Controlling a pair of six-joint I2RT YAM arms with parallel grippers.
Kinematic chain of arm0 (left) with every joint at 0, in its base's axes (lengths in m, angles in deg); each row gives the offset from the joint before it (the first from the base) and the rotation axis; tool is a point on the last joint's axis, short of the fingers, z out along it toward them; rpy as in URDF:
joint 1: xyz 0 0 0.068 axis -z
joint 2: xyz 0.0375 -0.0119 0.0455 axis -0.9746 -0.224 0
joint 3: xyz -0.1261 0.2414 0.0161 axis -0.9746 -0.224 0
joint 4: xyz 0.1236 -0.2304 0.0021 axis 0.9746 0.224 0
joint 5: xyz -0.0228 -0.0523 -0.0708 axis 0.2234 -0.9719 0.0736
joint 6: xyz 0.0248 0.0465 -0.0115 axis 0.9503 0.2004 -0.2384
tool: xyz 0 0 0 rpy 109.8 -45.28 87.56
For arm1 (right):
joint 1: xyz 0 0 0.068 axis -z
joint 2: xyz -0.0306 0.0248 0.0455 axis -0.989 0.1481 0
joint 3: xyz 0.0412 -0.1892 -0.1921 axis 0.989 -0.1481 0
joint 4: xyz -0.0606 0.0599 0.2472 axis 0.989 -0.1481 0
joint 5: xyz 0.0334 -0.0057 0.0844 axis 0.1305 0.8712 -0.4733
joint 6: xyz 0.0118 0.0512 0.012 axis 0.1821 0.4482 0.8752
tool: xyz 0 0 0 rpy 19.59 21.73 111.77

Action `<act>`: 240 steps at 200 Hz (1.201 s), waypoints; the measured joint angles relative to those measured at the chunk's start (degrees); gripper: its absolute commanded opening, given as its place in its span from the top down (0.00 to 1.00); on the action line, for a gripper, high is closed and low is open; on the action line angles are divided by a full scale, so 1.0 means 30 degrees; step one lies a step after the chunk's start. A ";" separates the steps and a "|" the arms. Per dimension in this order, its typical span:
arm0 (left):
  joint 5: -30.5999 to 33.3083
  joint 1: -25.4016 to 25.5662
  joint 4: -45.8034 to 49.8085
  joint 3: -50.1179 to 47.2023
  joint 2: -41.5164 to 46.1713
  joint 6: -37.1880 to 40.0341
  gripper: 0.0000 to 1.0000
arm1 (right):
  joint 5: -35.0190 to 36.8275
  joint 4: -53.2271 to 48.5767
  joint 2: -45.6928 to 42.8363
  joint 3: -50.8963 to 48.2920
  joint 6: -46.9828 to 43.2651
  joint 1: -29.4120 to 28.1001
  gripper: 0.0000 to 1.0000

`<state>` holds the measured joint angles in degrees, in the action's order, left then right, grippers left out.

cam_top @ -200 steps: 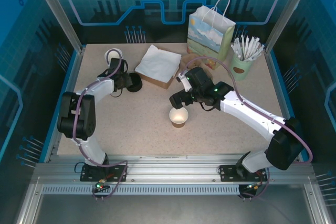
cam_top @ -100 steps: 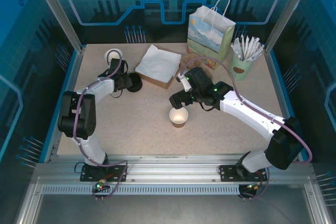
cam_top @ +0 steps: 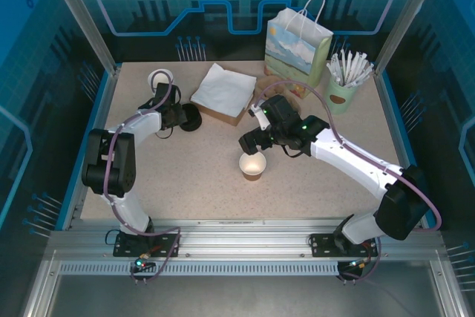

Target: Pack the takeout coffee

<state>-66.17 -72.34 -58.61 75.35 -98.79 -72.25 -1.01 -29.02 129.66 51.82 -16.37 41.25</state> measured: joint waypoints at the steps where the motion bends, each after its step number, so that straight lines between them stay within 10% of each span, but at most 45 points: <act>1: 0.0000 0.0000 0.0000 0.0000 0.0000 0.0007 0.85 | 0.0007 -0.0007 0.0000 0.0000 0.0007 0.0000 0.00; 133: -0.3126 0.0117 0.0197 -0.1173 0.5617 -0.0845 0.87 | -0.0146 -0.0612 -0.0430 0.1596 -0.0576 0.0313 0.00; 181: -0.9056 0.1020 -0.2958 -0.3315 1.1890 -0.4320 0.88 | -0.6557 0.3781 -0.3133 0.1341 0.1902 0.4233 0.02; 240: -1.5081 0.2200 -0.7424 -0.3526 1.2684 -0.9551 0.89 | -1.4112 1.2677 -0.1013 0.1370 0.6557 0.4226 0.00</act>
<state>-111.42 -65.74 -80.89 64.77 -60.74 -100.90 -43.35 9.01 126.62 55.93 3.31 53.93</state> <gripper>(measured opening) 0.117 0.996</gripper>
